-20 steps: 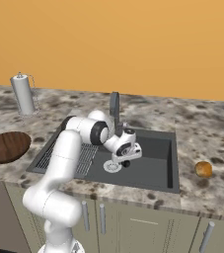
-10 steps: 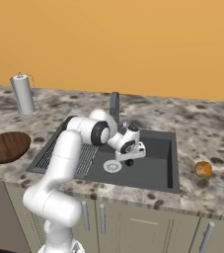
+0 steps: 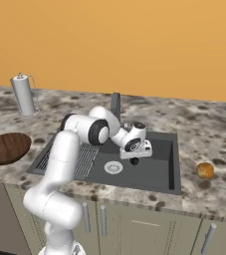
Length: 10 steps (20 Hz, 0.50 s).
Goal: Remove the eggplant and potato from the sink. Then move the bowl and cup from the counter to the sink for washing.
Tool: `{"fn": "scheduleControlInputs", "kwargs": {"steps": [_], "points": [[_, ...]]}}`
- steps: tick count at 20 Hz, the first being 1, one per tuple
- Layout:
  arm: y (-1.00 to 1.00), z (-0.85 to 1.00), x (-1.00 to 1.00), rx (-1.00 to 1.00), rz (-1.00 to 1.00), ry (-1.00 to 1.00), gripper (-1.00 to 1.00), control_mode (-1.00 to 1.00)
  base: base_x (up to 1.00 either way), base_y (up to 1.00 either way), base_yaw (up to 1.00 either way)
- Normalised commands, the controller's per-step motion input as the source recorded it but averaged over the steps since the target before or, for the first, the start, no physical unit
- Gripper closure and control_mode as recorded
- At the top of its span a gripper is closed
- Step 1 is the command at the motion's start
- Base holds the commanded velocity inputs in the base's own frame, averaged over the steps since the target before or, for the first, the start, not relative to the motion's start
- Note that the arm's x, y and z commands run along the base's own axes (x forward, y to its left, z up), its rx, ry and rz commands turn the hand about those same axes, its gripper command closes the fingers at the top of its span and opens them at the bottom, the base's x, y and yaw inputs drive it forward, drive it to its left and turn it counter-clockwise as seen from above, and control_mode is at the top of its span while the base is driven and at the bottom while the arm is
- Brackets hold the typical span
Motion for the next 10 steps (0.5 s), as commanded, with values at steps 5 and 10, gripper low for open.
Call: {"fn": "scheduleControlInputs", "kwargs": {"steps": [5,10], "points": [[-0.17,0.48,-0.17,0.00,-0.09,0.01,1.00,-1.00,0.00,0.00,0.00],[-0.17,0.47,-0.17,0.00,-0.07,0.03,1.00,-1.00,0.00,0.00,0.00]]}}
